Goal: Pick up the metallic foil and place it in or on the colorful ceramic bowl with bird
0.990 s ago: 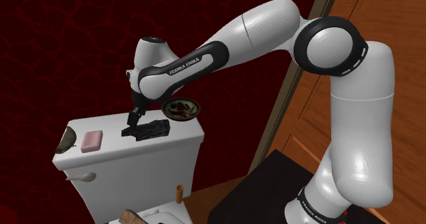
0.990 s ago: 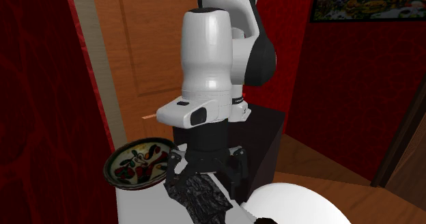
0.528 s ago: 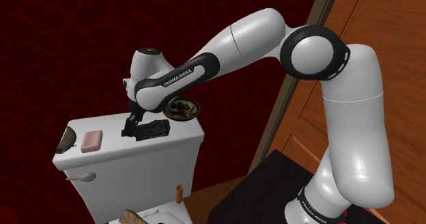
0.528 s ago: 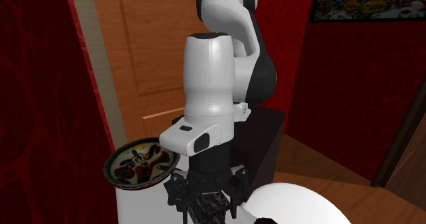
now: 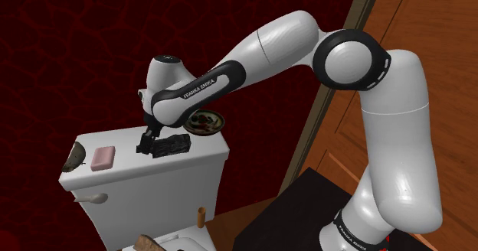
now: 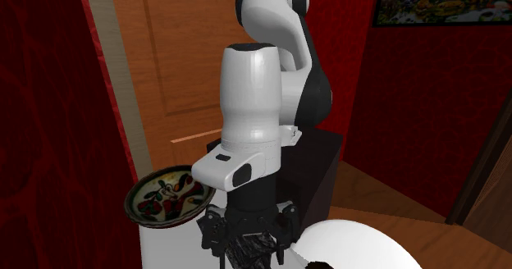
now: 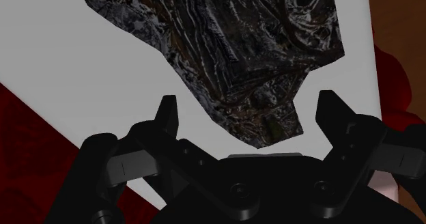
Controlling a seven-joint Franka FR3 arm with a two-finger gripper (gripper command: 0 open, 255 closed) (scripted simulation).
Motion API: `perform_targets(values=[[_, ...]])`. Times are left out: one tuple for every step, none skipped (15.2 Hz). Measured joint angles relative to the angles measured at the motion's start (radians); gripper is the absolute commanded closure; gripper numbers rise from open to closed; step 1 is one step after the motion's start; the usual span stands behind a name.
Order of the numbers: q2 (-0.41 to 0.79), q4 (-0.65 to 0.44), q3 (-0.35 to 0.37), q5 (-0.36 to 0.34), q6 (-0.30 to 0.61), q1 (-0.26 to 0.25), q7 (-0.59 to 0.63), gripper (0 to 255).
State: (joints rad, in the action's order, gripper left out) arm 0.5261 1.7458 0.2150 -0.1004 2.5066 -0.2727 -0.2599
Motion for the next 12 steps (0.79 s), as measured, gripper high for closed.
perform_targets(values=[[0.0, 0.0, 0.0, 0.0, 0.0, 0.0, 0.0, 255], [0.0, 0.0, 0.0, 0.0, 0.0, 0.0, 0.0, 255], [0.0, 0.0, 0.0, 0.0, 0.0, 0.0, 0.0, 255], [0.0, 0.0, 0.0, 0.0, 0.0, 0.0, 0.0, 255], [0.0, 0.0, 0.0, 0.0, 0.0, 0.0, 0.0, 255], [0.0, 0.0, 0.0, 0.0, 0.0, 0.0, 0.0, 255], [0.0, 0.0, 0.0, 0.0, 0.0, 0.0, 0.0, 255], [0.0, 0.0, 0.0, 0.0, 0.0, 0.0, 0.0, 255], [0.0, 0.0, 0.0, 0.0, 0.0, 0.0, 0.0, 255], [0.0, 0.0, 0.0, 0.0, 0.0, 0.0, 0.0, 255], [-0.004, -0.002, 0.001, 0.001, -0.006, 0.0, 0.0, 255], [-0.009, -0.003, 0.002, 0.002, -0.013, 0.001, -0.001, 255]])
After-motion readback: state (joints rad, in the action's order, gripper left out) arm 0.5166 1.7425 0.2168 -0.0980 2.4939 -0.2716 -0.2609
